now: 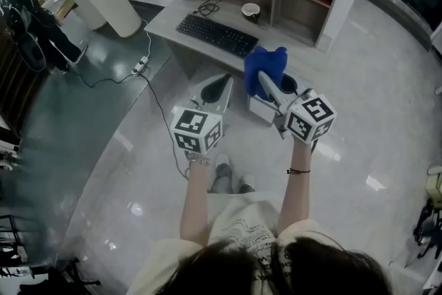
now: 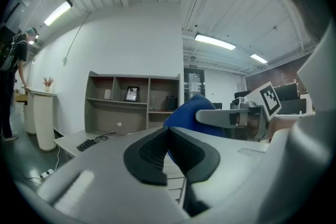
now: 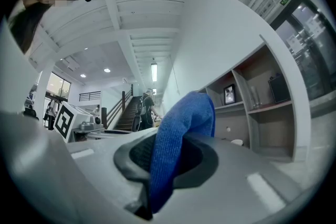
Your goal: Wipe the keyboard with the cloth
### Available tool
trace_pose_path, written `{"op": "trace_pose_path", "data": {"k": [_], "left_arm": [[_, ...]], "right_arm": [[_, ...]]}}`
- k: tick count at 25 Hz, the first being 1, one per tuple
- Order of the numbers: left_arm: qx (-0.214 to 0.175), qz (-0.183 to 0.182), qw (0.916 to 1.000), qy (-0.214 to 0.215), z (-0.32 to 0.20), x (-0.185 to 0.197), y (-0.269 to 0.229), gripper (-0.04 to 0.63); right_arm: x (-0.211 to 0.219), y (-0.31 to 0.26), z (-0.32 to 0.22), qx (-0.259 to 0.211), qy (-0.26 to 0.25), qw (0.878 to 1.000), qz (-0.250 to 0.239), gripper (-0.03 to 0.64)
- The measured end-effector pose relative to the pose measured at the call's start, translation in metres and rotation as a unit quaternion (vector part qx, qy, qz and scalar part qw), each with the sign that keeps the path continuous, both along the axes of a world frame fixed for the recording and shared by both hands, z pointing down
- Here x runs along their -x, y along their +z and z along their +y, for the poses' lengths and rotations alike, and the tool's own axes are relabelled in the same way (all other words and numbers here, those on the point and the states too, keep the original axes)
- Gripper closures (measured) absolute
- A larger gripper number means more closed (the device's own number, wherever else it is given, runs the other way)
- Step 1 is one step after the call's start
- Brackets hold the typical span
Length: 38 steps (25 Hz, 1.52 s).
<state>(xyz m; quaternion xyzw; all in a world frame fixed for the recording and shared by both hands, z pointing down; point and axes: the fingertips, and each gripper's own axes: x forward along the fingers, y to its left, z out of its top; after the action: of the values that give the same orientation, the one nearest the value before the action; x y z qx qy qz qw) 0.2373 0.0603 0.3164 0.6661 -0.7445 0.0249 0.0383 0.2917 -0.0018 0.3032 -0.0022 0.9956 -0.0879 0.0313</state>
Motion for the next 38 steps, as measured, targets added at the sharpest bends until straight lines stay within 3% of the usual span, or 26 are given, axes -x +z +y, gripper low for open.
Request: {"op": "trace_pose_path", "data": {"k": [14,38], "left_arm": [[-0.004,0.023,0.9997,-0.009,0.004,0.061,0.012,0.592],[0.007,0.035,0.9971,0.067,-0.049,0.176,0.025,0.592]], "right_arm": [[0.070,0.005,0.004,-0.008,-0.016,1.000,0.018,0.558],[0.179,0.028,-0.038,0.009,0.050,0.998,0.039,0.558]]}}
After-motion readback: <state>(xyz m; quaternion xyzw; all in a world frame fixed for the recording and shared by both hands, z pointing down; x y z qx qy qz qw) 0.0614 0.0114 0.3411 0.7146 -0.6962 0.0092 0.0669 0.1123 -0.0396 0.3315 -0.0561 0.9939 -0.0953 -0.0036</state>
